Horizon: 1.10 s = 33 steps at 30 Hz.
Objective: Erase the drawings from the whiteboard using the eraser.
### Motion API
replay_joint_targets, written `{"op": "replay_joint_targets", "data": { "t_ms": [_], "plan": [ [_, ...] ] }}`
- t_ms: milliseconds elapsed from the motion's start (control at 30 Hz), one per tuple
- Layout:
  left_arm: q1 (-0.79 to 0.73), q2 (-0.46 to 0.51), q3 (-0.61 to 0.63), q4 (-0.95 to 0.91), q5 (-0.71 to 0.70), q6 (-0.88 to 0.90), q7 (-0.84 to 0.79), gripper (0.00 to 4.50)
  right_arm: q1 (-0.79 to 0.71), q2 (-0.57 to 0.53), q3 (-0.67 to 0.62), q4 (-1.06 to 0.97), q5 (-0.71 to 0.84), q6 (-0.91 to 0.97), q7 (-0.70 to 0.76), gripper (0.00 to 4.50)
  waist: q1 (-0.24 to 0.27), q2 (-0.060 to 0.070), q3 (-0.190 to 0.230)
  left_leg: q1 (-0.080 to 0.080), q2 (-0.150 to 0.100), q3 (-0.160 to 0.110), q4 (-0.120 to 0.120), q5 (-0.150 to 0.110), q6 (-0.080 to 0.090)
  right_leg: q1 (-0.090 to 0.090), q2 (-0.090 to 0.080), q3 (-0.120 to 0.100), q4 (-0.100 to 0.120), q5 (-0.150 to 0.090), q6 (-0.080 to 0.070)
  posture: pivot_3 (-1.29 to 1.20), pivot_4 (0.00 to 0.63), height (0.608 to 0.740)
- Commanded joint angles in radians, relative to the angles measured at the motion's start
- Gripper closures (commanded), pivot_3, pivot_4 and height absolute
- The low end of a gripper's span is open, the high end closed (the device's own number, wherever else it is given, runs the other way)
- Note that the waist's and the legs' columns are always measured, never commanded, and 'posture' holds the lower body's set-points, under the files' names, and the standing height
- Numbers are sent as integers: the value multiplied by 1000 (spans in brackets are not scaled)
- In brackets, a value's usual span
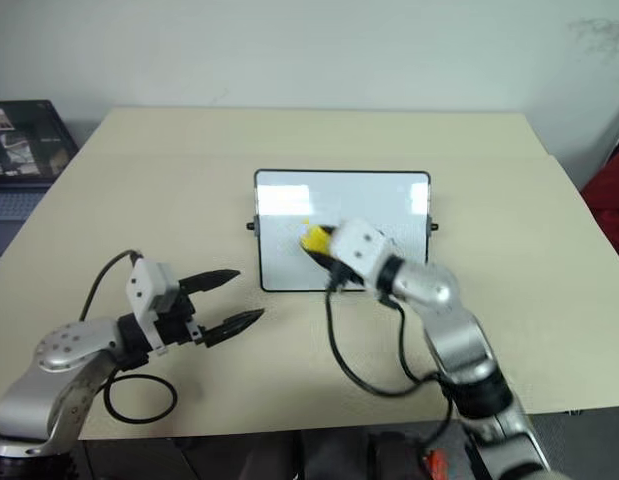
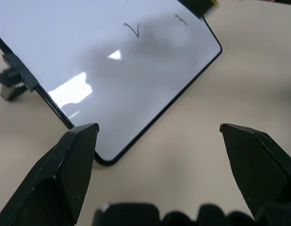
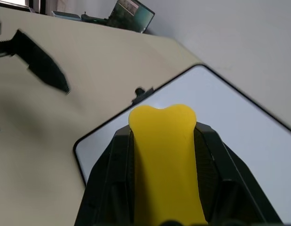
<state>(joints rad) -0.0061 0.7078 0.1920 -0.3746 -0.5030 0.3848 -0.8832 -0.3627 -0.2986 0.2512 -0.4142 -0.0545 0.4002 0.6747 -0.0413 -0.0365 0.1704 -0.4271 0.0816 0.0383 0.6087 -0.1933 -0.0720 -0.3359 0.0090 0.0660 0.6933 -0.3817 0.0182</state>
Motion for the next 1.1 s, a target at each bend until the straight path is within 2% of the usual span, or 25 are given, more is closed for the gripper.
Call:
{"op": "replay_joint_targets", "data": {
  "t_ms": [33, 133, 367, 533, 767, 1100],
  "plan": [
    [-18, -2, 13, -23, -19, -8, 1, 0, 147, -6, -102, -110, 24, -35, -79, 3198, -2, 0, 0, 0, 0, 1, 0, 0, 0, -1, 0, 1, 1, 0, 0, 0, 150, 740],
    [-30, -4, 12, -11, -22, -10, -2, 0, 284, -26, -155, -114, -10, -118, -145, 3198, 4, 0, 0, 0, 0, -1, 0, 0, 0, 1, 1, -1, -1, 0, 0, 0, 150, 740],
    [-53, -3, 1, 20, -12, -19, -14, 0, 347, -91, -133, -83, -56, -210, -170, 3198, -3, 0, 0, 2, 0, 0, 0, 0, 0, 2, 4, 1, 0, 0, 0, 0, 150, 740],
    [-72, -3, -14, 30, -1, -27, -20, 0, 268, -86, -117, -93, -40, -176, -164, 3198, -2, 0, 0, 2, 0, 1, 0, 0, 0, 2, 5, 2, 0, 0, 0, 0, 150, 740],
    [-81, 5, -28, 24, 1, -28, -45, 0, 232, -120, -90, -142, -7, -112, -104, 3198, 10, 0, 0, 1, 0, 1, 0, 0, 0, 2, 5, 2, -2, 0, 0, 0, 150, 740],
    [-101, -2, -54, 35, 23, -47, -54, 0, -133, -33, -16, 200, -145, -140, -227, 3198, 9, -1, 0, 3, 0, 1, 1, 0, 0, 1, 5, 3, 2, 0, 0, 0, 150, 740]
  ]
}}
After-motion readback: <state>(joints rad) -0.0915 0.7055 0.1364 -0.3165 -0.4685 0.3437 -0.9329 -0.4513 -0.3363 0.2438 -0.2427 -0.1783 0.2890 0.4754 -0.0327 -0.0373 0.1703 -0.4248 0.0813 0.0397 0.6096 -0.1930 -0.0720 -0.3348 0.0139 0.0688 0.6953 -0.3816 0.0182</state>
